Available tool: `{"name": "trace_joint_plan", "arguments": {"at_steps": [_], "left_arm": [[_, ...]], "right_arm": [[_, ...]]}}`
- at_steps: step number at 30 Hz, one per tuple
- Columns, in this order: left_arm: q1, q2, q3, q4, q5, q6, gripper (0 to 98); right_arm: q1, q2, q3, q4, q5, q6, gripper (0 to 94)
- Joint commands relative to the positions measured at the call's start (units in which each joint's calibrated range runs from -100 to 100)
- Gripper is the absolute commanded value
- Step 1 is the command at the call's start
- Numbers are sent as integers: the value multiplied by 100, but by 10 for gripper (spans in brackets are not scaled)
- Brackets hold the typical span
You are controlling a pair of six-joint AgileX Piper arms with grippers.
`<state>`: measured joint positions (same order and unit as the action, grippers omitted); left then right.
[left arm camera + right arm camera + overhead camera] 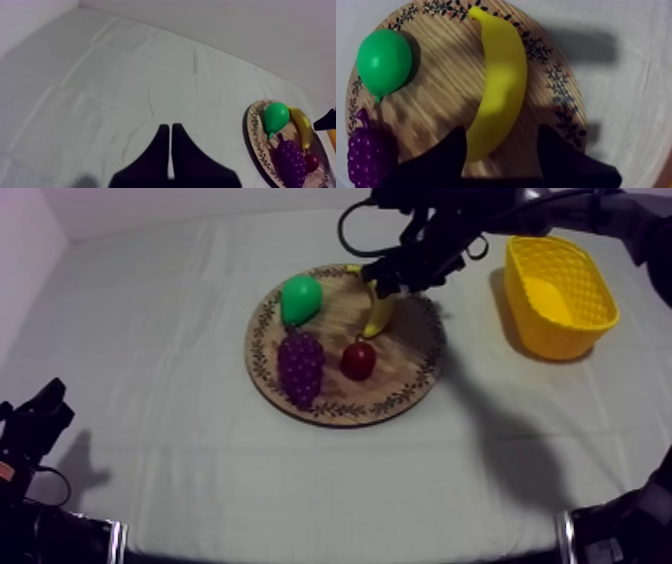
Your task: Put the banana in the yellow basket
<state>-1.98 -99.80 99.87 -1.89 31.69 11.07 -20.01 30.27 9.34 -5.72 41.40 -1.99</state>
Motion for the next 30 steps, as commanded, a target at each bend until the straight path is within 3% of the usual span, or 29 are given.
{"name": "trace_joint_plan", "arguments": {"at_steps": [1,15,24,30], "left_arm": [[-1,-3,2,1,0,-1,1],[-1,-3,2,1,0,-1,1],[-1,-3,2,1,0,-1,1],[-1,-3,2,1,0,-1,1]], "right_arm": [[2,115,-49,-5,-66,4,422],[6,698,-389,-92,-384,131,387],[76,758,-392,-147,-668,240,228],[90,668,-412,-183,-657,271,192]]}}
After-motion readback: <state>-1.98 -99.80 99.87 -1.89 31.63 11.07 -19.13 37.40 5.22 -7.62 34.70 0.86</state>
